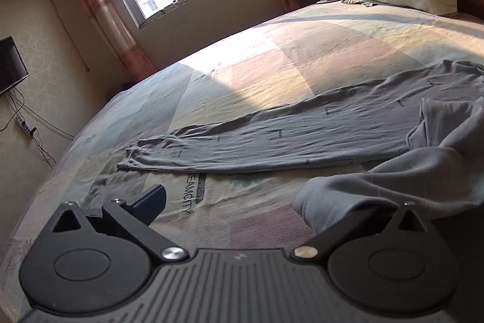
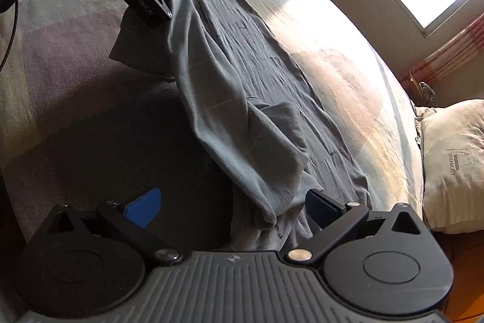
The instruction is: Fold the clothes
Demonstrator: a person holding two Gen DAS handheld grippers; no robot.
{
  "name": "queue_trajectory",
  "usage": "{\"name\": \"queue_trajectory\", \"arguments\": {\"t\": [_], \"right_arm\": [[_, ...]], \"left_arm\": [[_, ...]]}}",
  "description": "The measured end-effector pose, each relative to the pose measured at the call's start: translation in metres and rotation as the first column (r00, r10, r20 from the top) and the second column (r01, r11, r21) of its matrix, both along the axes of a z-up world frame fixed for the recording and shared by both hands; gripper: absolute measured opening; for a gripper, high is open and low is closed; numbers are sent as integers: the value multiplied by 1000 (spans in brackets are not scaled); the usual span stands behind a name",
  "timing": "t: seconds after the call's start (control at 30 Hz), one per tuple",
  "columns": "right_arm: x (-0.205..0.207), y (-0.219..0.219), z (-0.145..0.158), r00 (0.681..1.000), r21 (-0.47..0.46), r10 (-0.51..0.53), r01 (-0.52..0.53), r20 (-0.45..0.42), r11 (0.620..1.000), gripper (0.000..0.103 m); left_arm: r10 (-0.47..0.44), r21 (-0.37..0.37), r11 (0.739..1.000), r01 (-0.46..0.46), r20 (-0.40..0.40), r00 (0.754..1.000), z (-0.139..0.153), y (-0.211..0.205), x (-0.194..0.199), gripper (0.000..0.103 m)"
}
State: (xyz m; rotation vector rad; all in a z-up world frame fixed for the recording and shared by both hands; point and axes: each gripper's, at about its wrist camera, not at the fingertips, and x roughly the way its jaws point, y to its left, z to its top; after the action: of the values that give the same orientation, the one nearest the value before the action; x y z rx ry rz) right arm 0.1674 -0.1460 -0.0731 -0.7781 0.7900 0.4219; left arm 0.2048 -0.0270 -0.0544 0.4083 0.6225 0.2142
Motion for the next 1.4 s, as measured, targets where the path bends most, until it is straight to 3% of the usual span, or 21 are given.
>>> {"name": "queue_trajectory", "arguments": {"t": [0.27, 0.5, 0.7, 0.9, 1.4], "right_arm": [[-1, 18, 2, 999, 7, 27, -27, -22, 1000, 103], [2, 24, 4, 998, 25, 16, -14, -68, 1000, 103], [-2, 25, 4, 991, 43, 14, -9, -135, 999, 103], [-11, 25, 2, 985, 31, 23, -18, -172, 999, 103], [-2, 24, 1, 974, 42, -2, 12, -225, 999, 103]], "left_arm": [[118, 111, 987, -117, 2, 993, 1, 54, -7, 103], [281, 105, 954, -280, 6, 960, 8, 106, -14, 103], [359, 76, 931, -357, -20, 933, 16, 137, -26, 103], [451, 60, 892, -448, -41, 892, 29, 167, -42, 103], [474, 178, 873, -455, -87, 876, 42, 222, -69, 103]]}}
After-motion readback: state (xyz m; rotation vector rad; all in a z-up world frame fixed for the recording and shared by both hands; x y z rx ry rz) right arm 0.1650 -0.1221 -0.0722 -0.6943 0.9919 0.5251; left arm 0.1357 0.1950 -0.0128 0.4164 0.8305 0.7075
